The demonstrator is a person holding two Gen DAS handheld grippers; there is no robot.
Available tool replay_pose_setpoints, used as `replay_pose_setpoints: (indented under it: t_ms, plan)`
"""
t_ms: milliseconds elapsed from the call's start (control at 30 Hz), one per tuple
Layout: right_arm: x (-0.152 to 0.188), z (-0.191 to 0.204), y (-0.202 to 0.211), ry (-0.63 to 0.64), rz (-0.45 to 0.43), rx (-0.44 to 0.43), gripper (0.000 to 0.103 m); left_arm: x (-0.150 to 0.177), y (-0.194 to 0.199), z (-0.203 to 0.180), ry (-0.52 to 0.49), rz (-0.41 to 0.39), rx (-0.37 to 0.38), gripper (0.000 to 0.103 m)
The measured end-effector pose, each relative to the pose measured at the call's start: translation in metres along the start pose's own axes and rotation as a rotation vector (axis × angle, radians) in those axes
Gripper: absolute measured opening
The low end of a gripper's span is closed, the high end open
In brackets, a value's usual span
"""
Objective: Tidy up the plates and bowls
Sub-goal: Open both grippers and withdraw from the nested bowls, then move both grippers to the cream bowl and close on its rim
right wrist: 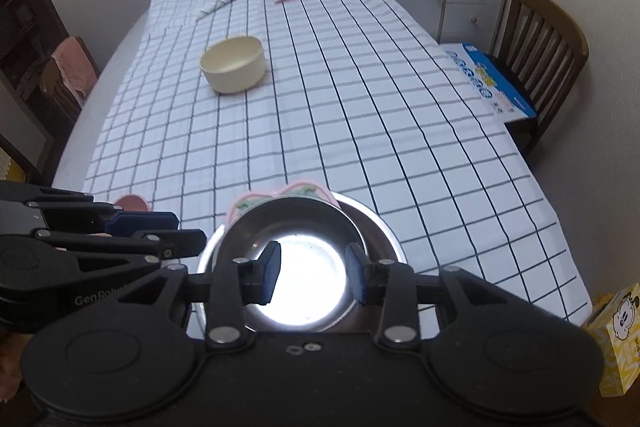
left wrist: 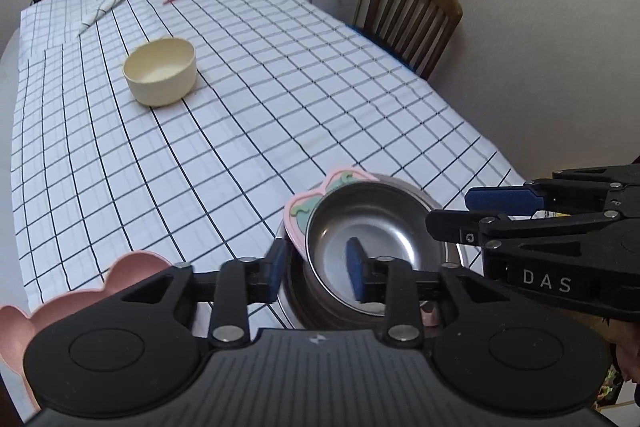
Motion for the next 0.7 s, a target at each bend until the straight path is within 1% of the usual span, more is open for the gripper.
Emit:
replay_pose_setpoints:
  t_ms: [33, 67, 133, 233, 300, 333, 400, 467, 567, 633, 700]
  plan:
    - [-0.001, 0.003, 0.004, 0.005, -0.01, -0.004, 0.039, 0.0, 0.006, 0.002, 0.005, -0.018, 0.002, 0.048]
    - [-0.004, 0.006, 0.008, 0.01, -0.023, -0.008, 0.042, -0.001, 0.011, 0.004, 0.007, -0.037, -0.005, 0.05]
    - [-0.007, 0.01, 0.016, 0.014, -0.047, -0.008, 0.043, -0.003, 0.02, 0.007, 0.007, -0.056, -0.001, 0.05]
    - [-0.012, 0.015, 0.027, 0.006, -0.076, -0.018, 0.05, -0.004, 0.033, 0.012, 0.009, -0.083, -0.003, 0.05]
    - [-0.015, 0.019, 0.034, 0.007, -0.098, -0.021, 0.057, -0.005, 0.041, 0.015, 0.004, -0.105, -0.01, 0.05]
    - [-0.017, 0.021, 0.037, 0.007, -0.109, -0.021, 0.059, -0.006, 0.045, 0.017, 0.002, -0.116, -0.013, 0.05]
    - [-0.021, 0.025, 0.042, 0.007, -0.128, -0.029, 0.064, -0.008, 0.053, 0.021, 0.003, -0.133, -0.018, 0.053]
    - [-0.026, 0.03, 0.046, 0.007, -0.146, -0.036, 0.064, -0.011, 0.06, 0.026, 0.005, -0.153, -0.031, 0.056]
    - [-0.033, 0.034, 0.051, 0.008, -0.166, -0.044, 0.072, -0.016, 0.067, 0.034, 0.009, -0.172, -0.045, 0.056]
    - [-0.039, 0.037, 0.053, 0.009, -0.177, -0.059, 0.073, -0.021, 0.071, 0.038, 0.014, -0.187, -0.053, 0.056]
    - [-0.047, 0.039, 0.054, 0.015, -0.19, -0.068, 0.078, -0.026, 0.073, 0.043, 0.023, -0.198, -0.064, 0.062]
Point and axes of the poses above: each gripper's, at about its wrist camera, not at the fingertips, and y roughly against the way its jaws point, z to its left, x to its underside, the point moved 4 cm from there along -y, roughly the way its jaws point, and after that the axes turned 2 degrees about x, right-handed, at the moved point
